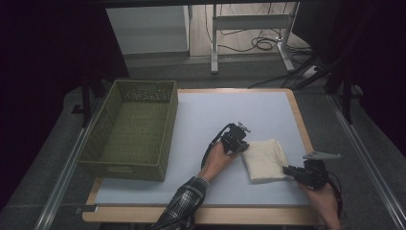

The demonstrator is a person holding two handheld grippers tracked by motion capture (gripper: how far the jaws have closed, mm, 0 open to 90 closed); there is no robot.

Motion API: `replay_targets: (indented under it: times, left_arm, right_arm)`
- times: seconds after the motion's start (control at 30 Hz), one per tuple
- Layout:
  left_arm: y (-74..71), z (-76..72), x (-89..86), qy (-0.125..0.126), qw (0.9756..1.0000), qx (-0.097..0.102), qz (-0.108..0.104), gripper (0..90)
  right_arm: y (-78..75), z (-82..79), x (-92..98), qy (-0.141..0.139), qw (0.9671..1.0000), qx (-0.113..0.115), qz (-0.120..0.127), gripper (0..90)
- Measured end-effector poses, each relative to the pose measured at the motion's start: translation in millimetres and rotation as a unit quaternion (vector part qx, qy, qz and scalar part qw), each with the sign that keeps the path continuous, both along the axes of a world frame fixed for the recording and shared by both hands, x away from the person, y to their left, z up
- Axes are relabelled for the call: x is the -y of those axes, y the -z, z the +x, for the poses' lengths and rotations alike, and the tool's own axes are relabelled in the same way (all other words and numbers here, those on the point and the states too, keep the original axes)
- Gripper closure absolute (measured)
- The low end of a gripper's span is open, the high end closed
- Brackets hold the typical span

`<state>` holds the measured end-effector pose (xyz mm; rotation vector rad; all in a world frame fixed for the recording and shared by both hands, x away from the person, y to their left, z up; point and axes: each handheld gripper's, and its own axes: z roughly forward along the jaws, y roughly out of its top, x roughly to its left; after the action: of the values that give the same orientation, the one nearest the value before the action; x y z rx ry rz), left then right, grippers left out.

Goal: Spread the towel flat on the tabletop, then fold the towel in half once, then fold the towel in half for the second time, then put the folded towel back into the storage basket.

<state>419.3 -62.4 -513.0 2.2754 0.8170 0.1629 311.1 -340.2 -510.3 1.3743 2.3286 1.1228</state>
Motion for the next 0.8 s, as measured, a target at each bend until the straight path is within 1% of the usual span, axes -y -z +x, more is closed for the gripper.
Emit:
replay_targets:
  times: [0.03,0.07,0.13,0.23,0.3,0.37,0.43,0.53,0.57,0.6,0.8]
  left_arm:
    - [-2.5,0.0,-1.5,0.002,1.0000,0.005,0.002,83.6]
    - [-3.9,-0.5,-2.1,0.000,1.0000,0.006,-0.001,83.6]
    - [-9.3,-1.1,-5.5,0.001,0.9999,0.014,0.002,83.5]
    - [-17.9,-3.3,-13.4,-0.002,0.9997,0.025,0.004,83.4]
    - [-22.0,-4.6,-18.9,0.000,0.9995,0.030,0.010,83.3]
    - [-24.0,-5.3,-21.9,-0.003,0.9994,0.033,0.009,83.3]
    - [-31.0,-6.9,-31.8,-0.010,0.9992,0.038,0.010,83.2]
    - [-37.5,-8.2,-39.8,-0.012,0.9988,0.044,0.017,83.1]
    - [-37.5,-8.2,-39.8,-0.012,0.9988,0.044,0.017,83.0]
    - [-42.0,-9.1,-45.5,-0.016,0.9985,0.048,0.020,83.0]
    - [-52.7,-11.7,-61.8,-0.026,0.9979,0.053,0.026,82.6]
  right_arm:
    - [-2.6,-0.6,0.0,-0.003,1.0000,0.003,0.003,83.6]
    - [-5.5,-1.0,-0.7,-0.006,0.9999,0.005,0.007,83.6]
    - [-10.5,-1.6,-2.4,-0.008,0.9998,0.012,0.013,83.6]
    - [-15.8,-2.2,-7.2,-0.016,0.9994,0.018,0.024,83.6]
    - [-19.3,-2.6,-11.5,-0.022,0.9993,0.022,0.021,83.6]
    - [-20.7,-2.6,-13.5,-0.026,0.9991,0.023,0.024,83.6]
    - [-24.6,-1.6,-20.6,-0.036,0.9988,0.024,0.025,83.6]
    - [-28.9,0.2,-29.1,-0.045,0.9983,0.029,0.022,83.6]
    - [-30.4,1.0,-31.9,-0.049,0.9981,0.031,0.021,83.6]
    - [-32.2,1.8,-35.7,-0.053,0.9979,0.033,0.021,83.5]
    - [-39.3,6.5,-50.3,-0.069,0.9967,0.038,0.019,83.5]
